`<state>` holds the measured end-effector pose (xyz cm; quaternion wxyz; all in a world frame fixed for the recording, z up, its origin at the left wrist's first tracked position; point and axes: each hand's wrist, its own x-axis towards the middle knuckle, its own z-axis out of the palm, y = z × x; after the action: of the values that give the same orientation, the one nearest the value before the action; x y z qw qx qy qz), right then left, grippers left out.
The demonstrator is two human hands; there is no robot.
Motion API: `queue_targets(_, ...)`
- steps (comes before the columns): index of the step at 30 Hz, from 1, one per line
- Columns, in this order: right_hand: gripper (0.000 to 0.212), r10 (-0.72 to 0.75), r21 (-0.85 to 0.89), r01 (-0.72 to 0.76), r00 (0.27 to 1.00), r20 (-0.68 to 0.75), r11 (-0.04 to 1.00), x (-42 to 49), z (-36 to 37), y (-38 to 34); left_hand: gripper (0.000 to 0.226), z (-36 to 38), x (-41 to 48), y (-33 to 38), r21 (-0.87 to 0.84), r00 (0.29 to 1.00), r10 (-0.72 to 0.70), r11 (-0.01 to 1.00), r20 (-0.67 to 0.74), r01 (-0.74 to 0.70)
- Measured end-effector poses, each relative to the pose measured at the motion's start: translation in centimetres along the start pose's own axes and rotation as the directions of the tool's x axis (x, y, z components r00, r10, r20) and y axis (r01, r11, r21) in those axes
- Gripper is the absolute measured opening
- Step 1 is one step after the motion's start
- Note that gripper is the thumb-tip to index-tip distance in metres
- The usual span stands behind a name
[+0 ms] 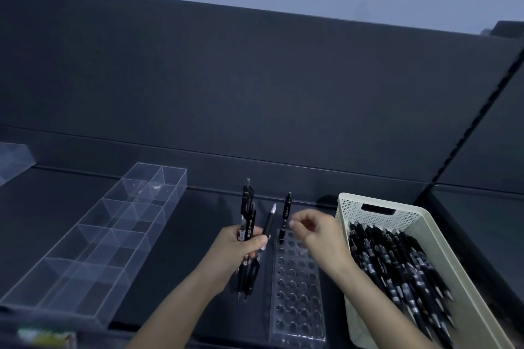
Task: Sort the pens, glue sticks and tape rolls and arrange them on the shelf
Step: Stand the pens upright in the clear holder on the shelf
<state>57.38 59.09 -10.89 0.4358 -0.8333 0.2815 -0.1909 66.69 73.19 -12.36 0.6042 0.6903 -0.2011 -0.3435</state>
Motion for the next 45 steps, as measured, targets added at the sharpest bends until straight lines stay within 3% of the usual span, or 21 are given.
queue_targets(6, 0.029, 0.039, 0.286, -0.070, 0.993, 0.116, 0.956, -0.7, -0.1, -1.3, 0.004, 1.9, -0.4, 0.7, 0.015, 0.998, 0.033, 0.999, 0.055, -0.034)
queue_targets(9, 0.028, 0.086, 0.495, -0.130, 0.990, 0.111, 0.859, -0.6, -1.1, -1.4, 0.004, 1.6, -0.4, 0.9, 0.039, 0.996, 0.011, 0.999, 0.083, -0.015)
queue_targets(12, 0.026, 0.145, 0.675, -0.120, 0.989, 0.020, 0.728, -0.2, -2.7, -0.8, 0.008, 0.4, -0.5, 0.9, 0.080, 0.984, -0.049, 0.996, 0.170, 0.035)
queue_targets(14, 0.027, 0.193, 0.752, -0.109, 0.981, -0.025, 0.650, 0.0, -3.6, -0.4, 0.008, -0.2, -0.7, 0.9, 0.097, 0.977, -0.057, 0.995, 0.205, 0.038)
queue_targets(16, 0.021, 0.239, 0.773, -0.140, 0.971, -0.016, 0.619, 0.0, -4.0, -0.1, 0.005, -0.7, -0.6, 1.2, 0.044, 0.989, -0.022, 0.999, 0.149, 0.016)
queue_targets(18, 0.017, 0.250, 0.741, -0.186, 0.968, 0.025, 0.645, -0.3, -4.3, 0.2, 0.003, -0.9, -0.3, 1.8, -0.052, 0.999, 0.016, 0.999, 0.047, -0.014)
queue_targets(21, 0.014, 0.172, 0.454, -0.212, 0.977, 0.128, 0.865, -1.1, -4.6, 0.4, 0.005, -1.1, 0.1, 2.7, -0.184, 0.996, 0.050, 0.981, -0.068, -0.062)
queue_targets(23, 0.016, 0.104, 0.255, -0.161, 0.969, 0.224, 0.953, -1.7, -4.1, 0.3, 0.008, -0.8, 0.3, 3.3, -0.234, 0.992, 0.067, 0.968, -0.103, -0.090)
queue_targets(27, 0.026, -0.030, 0.057, 0.010, 0.930, 0.365, 0.998, -2.4, -2.1, 0.4, 0.007, 0.9, 0.6, 3.9, -0.230, 0.989, 0.102, 0.965, -0.109, -0.125)
queue_targets(30, 0.029, -0.072, 0.020, 0.069, 0.953, 0.295, 0.997, -2.0, -1.7, 1.0, 0.009, 1.3, 0.8, 3.1, -0.132, 0.989, 0.125, 0.982, -0.074, -0.134)
queue_targets(34, 0.026, 0.023, 0.105, -0.040, 0.987, 0.156, 0.994, -0.2, -2.6, 1.4, 0.011, 0.7, 0.9, -0.3, 0.236, 0.996, 0.084, 0.969, -0.008, -0.079)
queue_targets(36, 0.023, 0.046, 0.115, -0.059, 0.992, 0.115, 0.992, 1.1, -2.6, 1.7, 0.009, 0.8, 1.0, -2.1, 0.329, 0.998, 0.048, 0.942, 0.047, -0.060)
queue_targets(39, 0.015, 0.055, 0.114, -0.062, 0.996, 0.064, 0.992, 2.5, -1.8, 2.0, 0.014, 1.2, 1.2, -3.5, 0.359, 0.995, 0.021, 0.932, 0.101, -0.056)
queue_targets(42, 0.021, 0.059, 0.060, -0.059, 0.998, 0.012, 0.996, 3.1, -0.7, 2.4, 0.020, 1.2, 1.4, -4.1, 0.342, 0.995, 0.014, 0.939, 0.103, -0.049)
queue_targets(45, 0.006, 0.012, -0.119, -0.015, 1.000, -0.022, 0.993, 3.4, -0.2, 2.3, 0.021, 1.1, 1.6, -4.2, 0.318, 0.995, -0.012, 0.948, 0.103, -0.022)
